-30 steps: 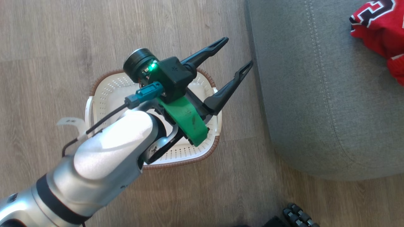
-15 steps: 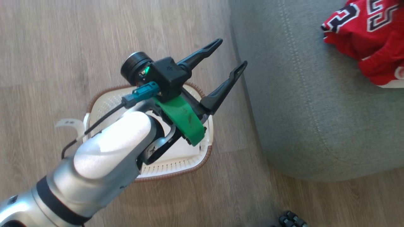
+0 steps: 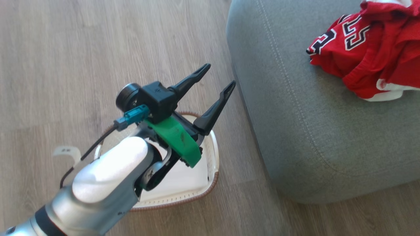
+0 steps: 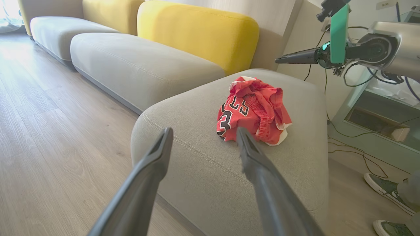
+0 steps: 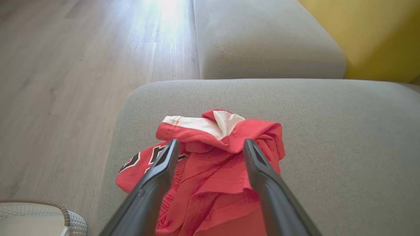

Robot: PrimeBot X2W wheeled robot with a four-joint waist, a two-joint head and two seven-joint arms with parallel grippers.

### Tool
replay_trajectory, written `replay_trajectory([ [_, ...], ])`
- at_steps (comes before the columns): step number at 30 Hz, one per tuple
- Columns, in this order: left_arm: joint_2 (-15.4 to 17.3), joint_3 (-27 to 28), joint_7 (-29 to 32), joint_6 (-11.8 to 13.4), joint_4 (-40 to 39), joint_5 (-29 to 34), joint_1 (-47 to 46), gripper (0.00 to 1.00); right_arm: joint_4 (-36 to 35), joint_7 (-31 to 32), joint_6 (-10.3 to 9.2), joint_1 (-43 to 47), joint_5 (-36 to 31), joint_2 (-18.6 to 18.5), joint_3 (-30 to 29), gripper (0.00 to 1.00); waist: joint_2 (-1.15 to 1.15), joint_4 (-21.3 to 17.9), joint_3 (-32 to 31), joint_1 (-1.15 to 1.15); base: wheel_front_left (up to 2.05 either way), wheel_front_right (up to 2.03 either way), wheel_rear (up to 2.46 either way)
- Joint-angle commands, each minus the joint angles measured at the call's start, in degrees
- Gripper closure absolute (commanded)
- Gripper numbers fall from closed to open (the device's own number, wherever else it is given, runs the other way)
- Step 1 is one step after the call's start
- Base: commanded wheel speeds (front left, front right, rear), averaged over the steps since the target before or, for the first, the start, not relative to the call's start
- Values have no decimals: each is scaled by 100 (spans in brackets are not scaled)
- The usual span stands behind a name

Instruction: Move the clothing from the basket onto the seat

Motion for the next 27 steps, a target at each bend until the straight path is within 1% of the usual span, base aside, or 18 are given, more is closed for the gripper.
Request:
replay_trajectory([
  [1, 152, 259, -78, 81, -207, -56, -31, 0, -385, -132, 40, 211, 85, -258, -29, 0, 0, 43, -232, 0, 0, 0, 0],
  [4, 189, 289, -126, 146, -231, -105, 91, 0, -771, -283, 40, 437, 109, -309, -81, 0, 0, 104, -403, 0, 0, 0, 0],
  [9, 247, 341, -198, 243, -264, -187, 276, 0, -1450, -559, 40, 873, 23, -285, -336, 0, 0, 260, -671, 0, 0, 0, 0],
  [10, 247, 341, -198, 243, -264, -187, 276, 0, -1450, -559, 40, 873, 23, -285, -336, 0, 0, 260, -671, 0, 0, 0, 0],
  [15, 330, 425, -264, 349, -282, -279, 456, 0, -2142, -696, 40, 1437, -119, -163, -691, 0, 0, 417, -896, 0, 0, 0, 0],
  [19, 446, 569, -339, 451, -291, -377, 601, 0, -2637, -823, 40, 1896, -278, 88, -1053, 0, 0, 513, -1038, 0, 0, 0, 0],
  [27, 752, 916, -487, 654, -313, -544, 901, 0, -3438, -1223, 40, 2837, -671, 779, -1877, 0, 0, 688, -1267, 0, 0, 0, 0],
])
